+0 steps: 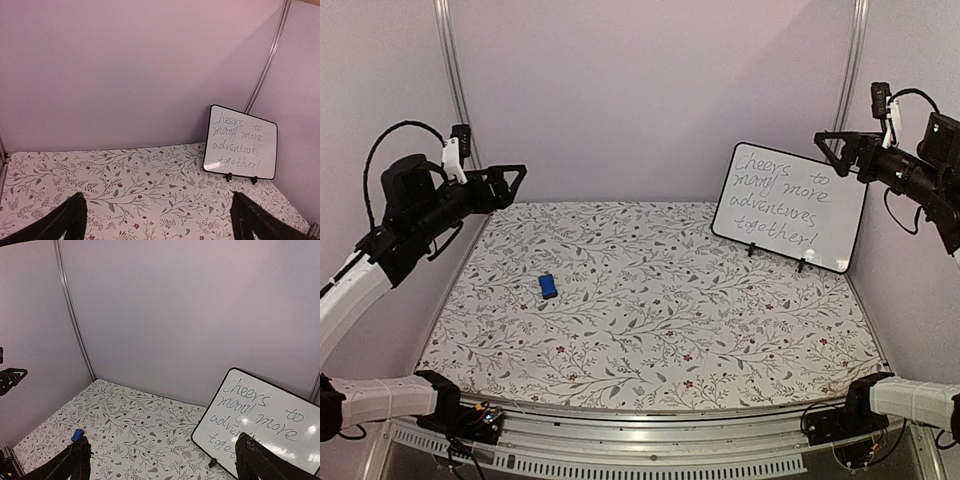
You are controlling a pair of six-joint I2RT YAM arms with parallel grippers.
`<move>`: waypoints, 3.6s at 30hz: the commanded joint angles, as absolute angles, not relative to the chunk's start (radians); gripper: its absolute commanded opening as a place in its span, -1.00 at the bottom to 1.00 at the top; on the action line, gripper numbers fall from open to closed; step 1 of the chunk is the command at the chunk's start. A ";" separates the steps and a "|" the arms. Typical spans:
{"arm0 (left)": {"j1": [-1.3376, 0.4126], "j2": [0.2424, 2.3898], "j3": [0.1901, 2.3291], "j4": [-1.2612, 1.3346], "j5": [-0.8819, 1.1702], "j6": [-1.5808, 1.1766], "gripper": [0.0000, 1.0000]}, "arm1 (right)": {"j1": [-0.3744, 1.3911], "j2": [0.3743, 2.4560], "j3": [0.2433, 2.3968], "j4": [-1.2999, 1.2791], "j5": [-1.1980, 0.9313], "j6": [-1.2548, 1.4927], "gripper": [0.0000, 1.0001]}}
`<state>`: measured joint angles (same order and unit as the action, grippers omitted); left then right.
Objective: Erase the whiteboard
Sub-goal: Move the whiteboard to the whiteboard stand.
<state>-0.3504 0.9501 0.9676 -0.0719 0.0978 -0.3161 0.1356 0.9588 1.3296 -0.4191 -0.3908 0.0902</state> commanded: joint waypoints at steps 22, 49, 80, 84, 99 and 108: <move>-0.365 1.005 0.870 -0.037 0.097 -0.349 1.00 | 0.127 1.220 0.985 -0.255 0.170 0.385 0.98; -0.359 1.066 0.867 -0.044 0.109 -0.368 0.99 | 0.134 1.782 0.994 -0.091 0.289 0.536 0.34; -0.356 1.082 0.867 -0.041 0.125 -0.376 0.99 | 0.137 1.957 1.135 -0.134 0.428 0.561 -0.41; -0.356 1.081 0.868 -0.041 0.129 -0.379 0.99 | 0.149 1.949 1.121 -0.129 0.433 0.559 -0.70; -0.355 1.080 0.868 -0.050 0.096 -0.385 0.99 | 0.338 1.870 1.054 -0.081 0.420 0.459 -1.00; -0.354 1.083 0.874 -0.083 0.021 -0.396 0.99 | 0.506 1.835 1.010 -0.084 0.441 0.488 -1.00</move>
